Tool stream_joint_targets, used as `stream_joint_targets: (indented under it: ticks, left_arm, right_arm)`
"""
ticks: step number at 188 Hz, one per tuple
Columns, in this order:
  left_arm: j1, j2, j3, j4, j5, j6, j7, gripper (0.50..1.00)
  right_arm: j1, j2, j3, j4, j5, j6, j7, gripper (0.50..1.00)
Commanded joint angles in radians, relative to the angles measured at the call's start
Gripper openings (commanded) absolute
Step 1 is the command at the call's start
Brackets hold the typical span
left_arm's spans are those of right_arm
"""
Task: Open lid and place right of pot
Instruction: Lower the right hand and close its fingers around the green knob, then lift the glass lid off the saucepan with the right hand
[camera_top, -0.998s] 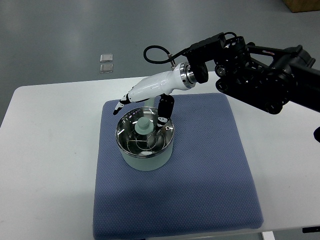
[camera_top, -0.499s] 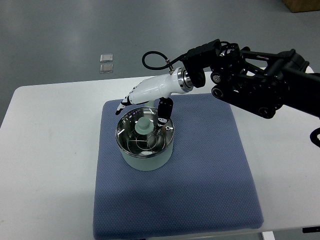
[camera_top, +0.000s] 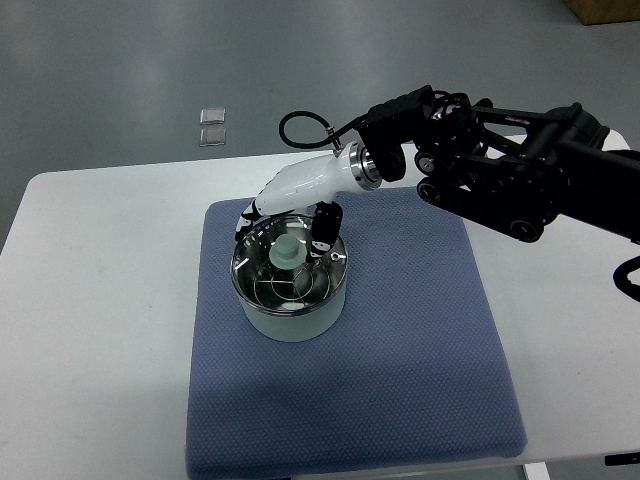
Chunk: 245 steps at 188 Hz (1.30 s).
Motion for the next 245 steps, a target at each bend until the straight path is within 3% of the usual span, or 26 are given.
stream_joint_targets:
  ticks: [1, 58, 165, 245]
  left_arm:
    - [0.0, 0.0, 0.0, 0.0, 0.0, 0.0, 0.0, 1.0]
    - [0.0, 0.0, 0.001, 0.0, 0.0, 0.0, 0.0, 1.0]
    - [0.0, 0.0, 0.0, 0.0, 0.0, 0.0, 0.0, 1.0]
    - [-0.001, 0.0, 0.001, 0.0, 0.0, 0.0, 0.0, 1.0]
  right_arm:
    - [0.0, 0.002, -0.001, -0.002, -0.005, 0.0, 0.0, 0.809]
    - [-0.008, 0.0, -0.002, -0.006, -0.007, 0.0, 0.0, 0.76]
    - [-0.008, -0.001, -0.001, -0.008, -0.007, 0.002, 0.002, 0.509]
    - [-0.022, -0.006, 0.002, -0.008, -0.005, 0.002, 0.002, 0.5]
